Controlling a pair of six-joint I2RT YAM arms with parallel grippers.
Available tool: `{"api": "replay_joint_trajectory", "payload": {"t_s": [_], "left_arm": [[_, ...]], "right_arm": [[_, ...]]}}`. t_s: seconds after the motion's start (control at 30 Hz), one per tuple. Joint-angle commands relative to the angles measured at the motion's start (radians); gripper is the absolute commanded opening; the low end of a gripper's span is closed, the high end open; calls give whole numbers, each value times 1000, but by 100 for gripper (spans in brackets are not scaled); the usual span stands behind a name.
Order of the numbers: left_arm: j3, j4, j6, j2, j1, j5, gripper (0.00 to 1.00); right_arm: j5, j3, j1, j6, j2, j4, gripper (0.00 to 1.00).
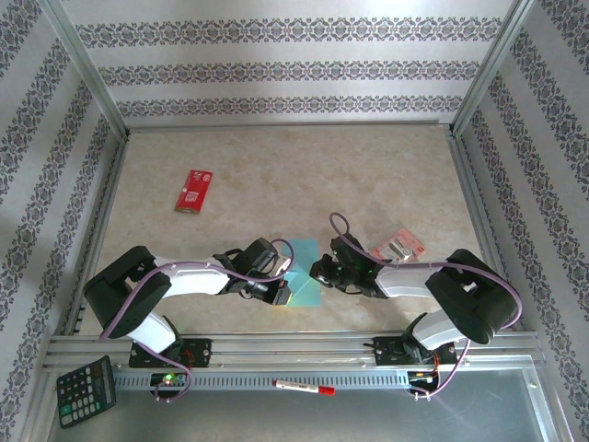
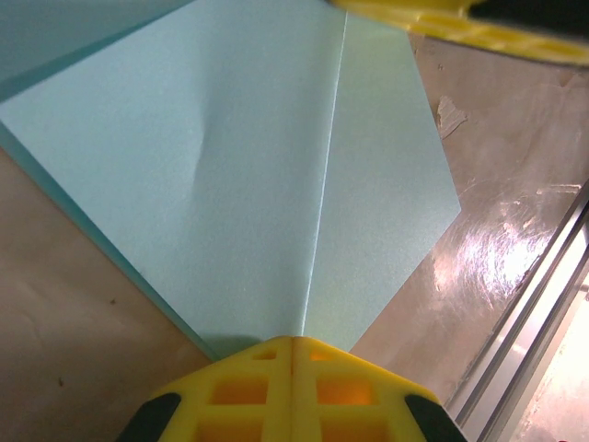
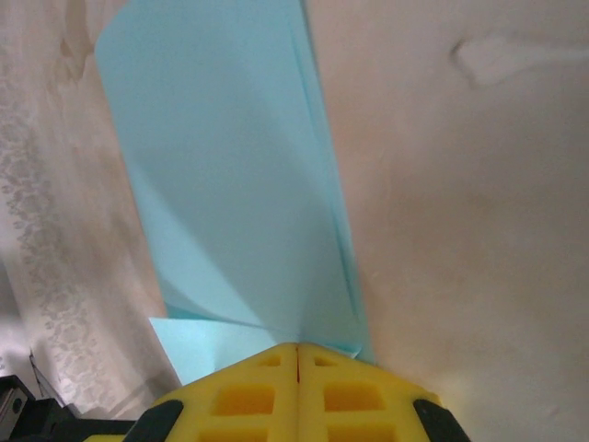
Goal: Fold a paper plane with a square sheet of paper (pick it up from the middle)
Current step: Fold the triangle a second time at the center of the table.
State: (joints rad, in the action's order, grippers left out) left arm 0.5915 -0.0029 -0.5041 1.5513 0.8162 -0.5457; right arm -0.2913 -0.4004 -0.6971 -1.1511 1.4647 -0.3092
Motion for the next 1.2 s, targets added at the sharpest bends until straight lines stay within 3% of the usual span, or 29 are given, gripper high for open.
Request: {"api": "replay_joint_trajectory", "payload": {"t_s": [0.0,0.23,0.47,0.73,1.17], "left_arm": [[-40,-175,30,33,-8,104,0],[-35,-174,27,33,-8,101,0],[-33,-166,20,35,-8,97,0],[-29,-162,22,38,-8,95,0],[-38,-169,24,22,-7,101,0]], "right_arm": [[69,20,54,60,-4,78,0],[5,-18,117,141,-104,148,0],[35,-5,-6,104,-217,159,0],[63,-37,-153,35,-83,60,0],[27,-49,-81,83,5,60,0]]}}
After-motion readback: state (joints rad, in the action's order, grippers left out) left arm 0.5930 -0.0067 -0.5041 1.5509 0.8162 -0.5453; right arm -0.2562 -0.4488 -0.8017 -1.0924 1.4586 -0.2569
